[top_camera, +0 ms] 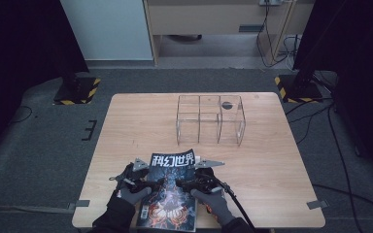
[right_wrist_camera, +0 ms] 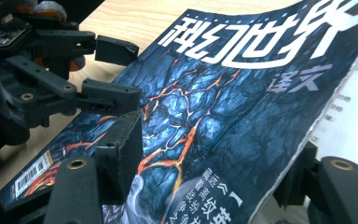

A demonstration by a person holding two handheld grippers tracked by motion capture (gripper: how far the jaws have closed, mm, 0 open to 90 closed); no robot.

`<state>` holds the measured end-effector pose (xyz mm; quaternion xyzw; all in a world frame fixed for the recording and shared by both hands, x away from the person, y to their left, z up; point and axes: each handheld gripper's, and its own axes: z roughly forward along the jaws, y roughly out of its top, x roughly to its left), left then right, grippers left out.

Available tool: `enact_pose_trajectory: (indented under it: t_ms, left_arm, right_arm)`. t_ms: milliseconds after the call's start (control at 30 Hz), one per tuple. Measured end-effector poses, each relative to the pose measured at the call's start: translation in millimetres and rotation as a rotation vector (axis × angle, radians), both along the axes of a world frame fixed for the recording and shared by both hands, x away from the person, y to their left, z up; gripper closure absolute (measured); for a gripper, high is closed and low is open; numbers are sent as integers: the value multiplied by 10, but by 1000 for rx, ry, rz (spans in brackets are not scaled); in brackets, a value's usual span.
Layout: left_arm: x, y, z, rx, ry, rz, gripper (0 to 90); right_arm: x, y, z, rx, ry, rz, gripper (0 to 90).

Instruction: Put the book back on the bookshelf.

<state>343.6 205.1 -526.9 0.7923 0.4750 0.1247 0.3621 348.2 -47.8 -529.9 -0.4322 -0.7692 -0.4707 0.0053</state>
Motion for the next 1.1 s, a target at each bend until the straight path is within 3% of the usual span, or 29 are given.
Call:
enact_pose_trajectory:
  t_ms: [133,200,333,467,600,767,833,1100]
  left_arm:
    - [3,1,4,8,0,-4,204]
    - [6,4,4,6,1,-5,205]
    - [4,5,2,5,0,-7,199]
    - [6,10,0,-7,3,-8,187]
    - [7,10,1,-8,4,-7,187]
    - [8,15,2,-11,6,-7,189]
    - [9,17,3,-9,6,-5,193]
    - [20,43,13,-31,12,4,215]
  right_arm:
    - [-4,-8,49,-18,-33,19,419]
    - [-7,-17,61,-3,-27,20,425]
    - [0,7,16,-32,-25,22,416]
    - [10,-1,29,-13,-21,27,426]
    - [22,-2,65,9,-23,26,481]
    - [25,42,38,-48,-23,12,547]
    - [30,37,43,-63,-24,3,617]
    - [36,17,56,-84,-23,-5,761]
